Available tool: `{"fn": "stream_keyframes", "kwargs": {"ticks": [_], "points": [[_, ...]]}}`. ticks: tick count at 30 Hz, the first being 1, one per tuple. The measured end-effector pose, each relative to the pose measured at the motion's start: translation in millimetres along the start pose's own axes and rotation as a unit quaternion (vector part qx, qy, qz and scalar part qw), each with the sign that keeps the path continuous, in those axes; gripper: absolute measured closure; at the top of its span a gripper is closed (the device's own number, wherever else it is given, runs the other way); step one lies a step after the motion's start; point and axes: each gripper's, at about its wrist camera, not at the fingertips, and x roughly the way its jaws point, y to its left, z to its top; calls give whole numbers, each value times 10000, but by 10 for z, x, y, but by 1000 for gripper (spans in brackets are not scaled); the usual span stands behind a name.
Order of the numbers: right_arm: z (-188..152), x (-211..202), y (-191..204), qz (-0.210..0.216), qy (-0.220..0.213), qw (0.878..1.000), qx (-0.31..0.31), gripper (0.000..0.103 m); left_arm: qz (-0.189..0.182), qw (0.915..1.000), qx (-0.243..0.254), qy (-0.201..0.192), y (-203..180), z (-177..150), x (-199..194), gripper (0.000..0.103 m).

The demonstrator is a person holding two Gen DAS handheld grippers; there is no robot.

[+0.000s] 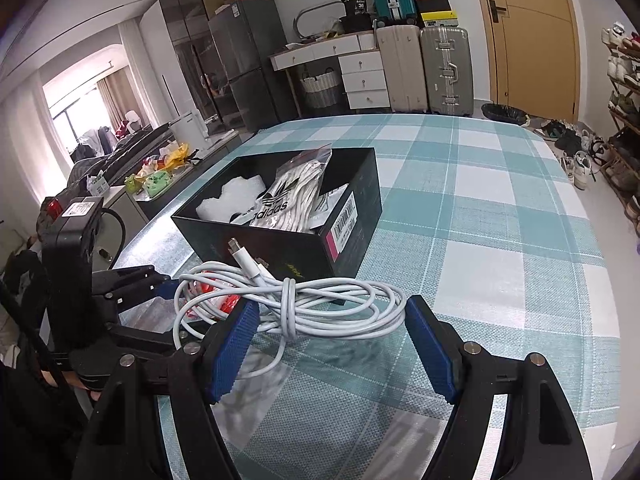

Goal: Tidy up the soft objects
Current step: 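Grasp the white cable coil with the right tool while the left tool grasps the red balloon glue pack, then carry the cable coil with the right tool while the left tool carries the red pack over the box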

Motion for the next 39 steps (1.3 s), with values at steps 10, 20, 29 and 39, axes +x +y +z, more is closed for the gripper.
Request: {"fn": "stream_keyframes", "kwargs": {"ticks": [10, 20, 29, 39], "points": [[58, -106, 47, 5, -329, 9995, -38, 27, -205, 9990, -167, -365, 107, -2, -286, 52], [133, -253, 118, -88, -697, 9975, -33, 27, -179, 9960, -365, -801, 324, 86, -543, 52], [178, -336, 219, -154, -841, 9963, -114, 27, -118, 9937, -447, -1022, 411, 216, -643, 52], [317, -337, 248, -283, -919, 9952, -168, 27, -10, 9919, -462, -1186, 482, 347, -706, 52]]}}
